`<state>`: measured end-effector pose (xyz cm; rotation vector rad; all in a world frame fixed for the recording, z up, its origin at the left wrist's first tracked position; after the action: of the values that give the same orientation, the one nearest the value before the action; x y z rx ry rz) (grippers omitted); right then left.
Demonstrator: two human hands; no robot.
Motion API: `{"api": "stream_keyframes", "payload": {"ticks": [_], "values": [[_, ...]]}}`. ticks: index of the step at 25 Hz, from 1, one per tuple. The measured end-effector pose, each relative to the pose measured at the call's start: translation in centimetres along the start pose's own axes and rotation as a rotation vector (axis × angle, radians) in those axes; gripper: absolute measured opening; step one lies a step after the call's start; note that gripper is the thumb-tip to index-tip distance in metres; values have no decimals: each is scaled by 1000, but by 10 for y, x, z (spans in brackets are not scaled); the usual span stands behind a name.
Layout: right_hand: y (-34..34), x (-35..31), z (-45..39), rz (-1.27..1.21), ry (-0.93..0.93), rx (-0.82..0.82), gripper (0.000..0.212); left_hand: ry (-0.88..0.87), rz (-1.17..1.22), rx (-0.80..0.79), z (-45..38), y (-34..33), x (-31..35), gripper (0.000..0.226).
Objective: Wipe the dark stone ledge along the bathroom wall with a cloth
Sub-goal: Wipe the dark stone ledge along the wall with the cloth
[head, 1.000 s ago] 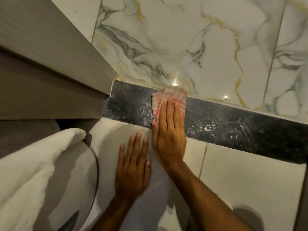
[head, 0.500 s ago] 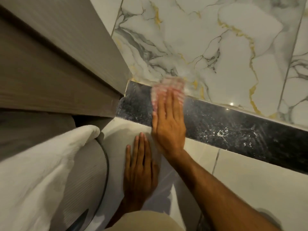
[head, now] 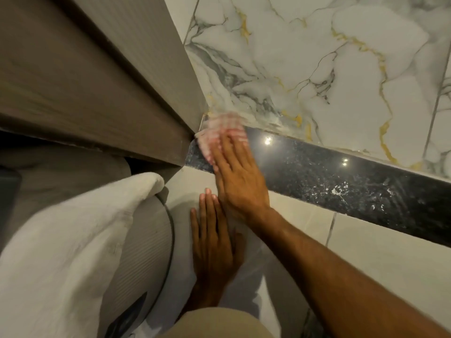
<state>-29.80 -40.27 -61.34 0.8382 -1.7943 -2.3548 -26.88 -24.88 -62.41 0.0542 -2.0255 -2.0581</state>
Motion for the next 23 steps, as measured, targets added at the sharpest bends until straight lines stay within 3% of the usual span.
{"api": "stream_keyframes", "payload": {"ticks": [2,4,9,10,12,15,17,21,23], "values": [[-11,-12,29,104,290,-40,64,79,9,-15,1,5,-10,75],[-7,7,69,151,389,-49,64,102,32,-26,3,8,-17,75],[15,41,9,37,-169,91,66,90,7,-37,2,4,-19,78],[10,26,-8,48,-152,62,67,79,3,-18,1,4,-19,77],[-5,-3,-9,103,73,-15,67,71,2,9,3,3,-18,75],[-10,3,55,201,378,-69,67,77,7,-3,4,6,-16,74],[1,35,69,179,306,-31,65,77,-10,-42,3,4,-15,75],[21,40,-8,99,-106,94,66,84,-29,-40,4,1,-19,76],[6,6,-21,134,22,34,66,81,-19,-18,5,1,-19,77]]}}
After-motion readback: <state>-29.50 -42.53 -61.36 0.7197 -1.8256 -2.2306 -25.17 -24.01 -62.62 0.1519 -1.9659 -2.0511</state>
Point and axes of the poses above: each hand's wrist, its own z-axis away from the middle knuckle, its own y-axis out of the back of the hand, x = y × z, the point moved 9 cm from there along -z, towards the middle knuckle, and after that the axes turned 5 degrees about -y, right-handed, at the moved point
